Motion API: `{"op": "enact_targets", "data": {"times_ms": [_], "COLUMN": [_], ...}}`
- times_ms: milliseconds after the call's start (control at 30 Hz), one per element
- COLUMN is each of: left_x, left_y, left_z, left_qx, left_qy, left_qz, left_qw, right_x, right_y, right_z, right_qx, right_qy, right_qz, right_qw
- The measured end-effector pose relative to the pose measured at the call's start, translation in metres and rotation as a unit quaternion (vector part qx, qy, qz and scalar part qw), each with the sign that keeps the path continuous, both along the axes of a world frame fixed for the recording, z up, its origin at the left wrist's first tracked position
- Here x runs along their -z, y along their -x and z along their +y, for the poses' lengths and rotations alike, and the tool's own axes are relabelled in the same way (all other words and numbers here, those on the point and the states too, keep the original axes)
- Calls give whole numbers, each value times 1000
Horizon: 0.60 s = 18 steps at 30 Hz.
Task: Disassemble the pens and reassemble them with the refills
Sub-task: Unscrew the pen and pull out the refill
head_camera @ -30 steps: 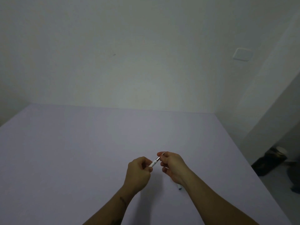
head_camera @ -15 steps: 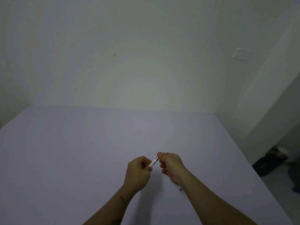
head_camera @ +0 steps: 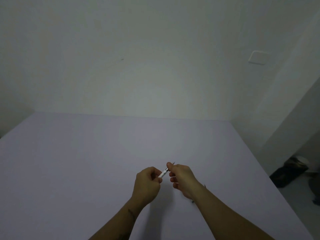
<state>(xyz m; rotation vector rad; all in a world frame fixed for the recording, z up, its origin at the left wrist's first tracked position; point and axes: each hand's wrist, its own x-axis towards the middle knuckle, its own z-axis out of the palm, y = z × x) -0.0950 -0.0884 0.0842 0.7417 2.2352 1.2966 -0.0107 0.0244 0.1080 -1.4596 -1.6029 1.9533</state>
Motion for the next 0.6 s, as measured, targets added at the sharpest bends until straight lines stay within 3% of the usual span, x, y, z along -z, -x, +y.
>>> {"op": "enact_targets", "data": {"times_ms": [167, 367, 600], "left_x": [1, -1, -3], "left_y": [1, -1, -4], "left_z": [-2, -3, -3], "left_qx": [5, -1, 2], "left_qy": [4, 2, -1], "left_qz": [3, -1, -2], "left_qw": [1000, 1000, 1000], "right_x": [-2, -6, -3], "right_y": [0, -8, -10], "right_z": [1, 1, 2], "right_qx": [-9, -14, 2], "right_qy": [-38, 31, 5], "right_qz": [24, 57, 49], "right_qw": [999, 998, 999]}}
